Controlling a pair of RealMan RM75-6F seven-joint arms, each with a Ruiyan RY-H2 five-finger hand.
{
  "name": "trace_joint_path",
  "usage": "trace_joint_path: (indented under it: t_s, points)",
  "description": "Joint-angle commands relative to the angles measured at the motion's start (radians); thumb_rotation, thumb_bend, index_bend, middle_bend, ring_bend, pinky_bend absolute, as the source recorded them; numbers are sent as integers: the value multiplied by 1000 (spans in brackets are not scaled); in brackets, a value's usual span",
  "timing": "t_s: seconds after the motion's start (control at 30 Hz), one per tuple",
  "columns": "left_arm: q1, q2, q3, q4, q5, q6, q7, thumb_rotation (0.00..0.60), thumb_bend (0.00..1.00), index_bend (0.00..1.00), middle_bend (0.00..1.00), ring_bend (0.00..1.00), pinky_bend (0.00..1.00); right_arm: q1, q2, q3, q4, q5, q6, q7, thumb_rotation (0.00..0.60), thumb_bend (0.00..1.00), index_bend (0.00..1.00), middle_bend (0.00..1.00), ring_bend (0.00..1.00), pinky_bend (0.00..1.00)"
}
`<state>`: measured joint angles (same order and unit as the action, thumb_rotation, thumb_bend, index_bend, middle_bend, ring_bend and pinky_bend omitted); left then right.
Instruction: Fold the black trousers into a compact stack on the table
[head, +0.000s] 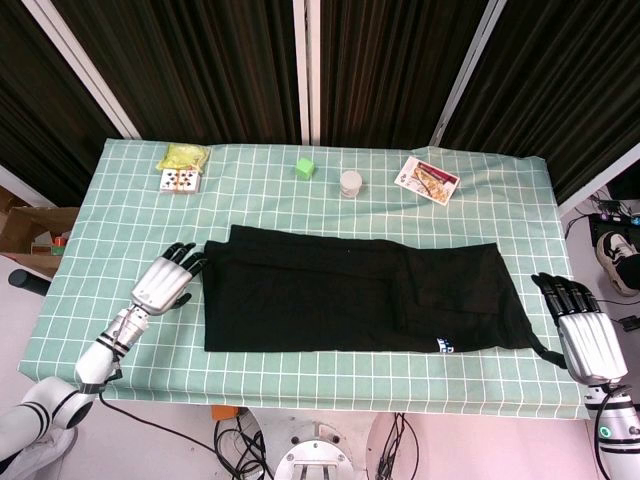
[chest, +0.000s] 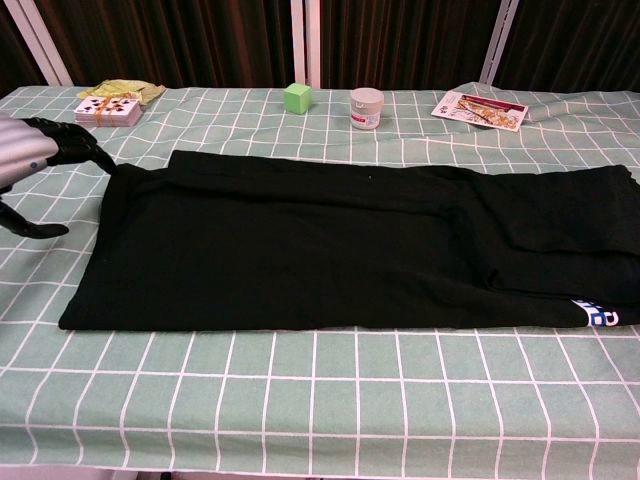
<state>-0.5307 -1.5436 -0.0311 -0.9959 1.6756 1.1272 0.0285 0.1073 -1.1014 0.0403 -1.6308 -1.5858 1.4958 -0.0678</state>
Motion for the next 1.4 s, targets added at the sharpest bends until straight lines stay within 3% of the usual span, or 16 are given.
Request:
trace_joint_path:
  t_s: [0.03, 0.53, 1.03, 1.4]
  points:
    - [-19, -11, 14, 20, 8, -15, -16, 600, 220, 229, 217, 117, 185, -1, -2, -1, 1, 1, 0, 1, 600, 204, 111, 145, 98, 184]
    - [-95, -55, 53, 98, 29, -57, 3, 600, 160, 186, 161, 93, 176, -25, -5, -13, 1, -13, 29, 4, 600, 205, 111, 145, 98, 184]
    - [-184, -101, 62, 113, 32, -100, -91, 600, 114, 186, 161, 94, 175, -45, -17, -17, 17, -8, 45, 15, 600, 205, 111, 141, 98, 184]
    - [-221, -157, 90, 198, 62, -67, -179, 600, 138, 296, 161, 93, 173, -52, -23, -18, 24, -4, 45, 17, 600, 205, 111, 139, 98, 183]
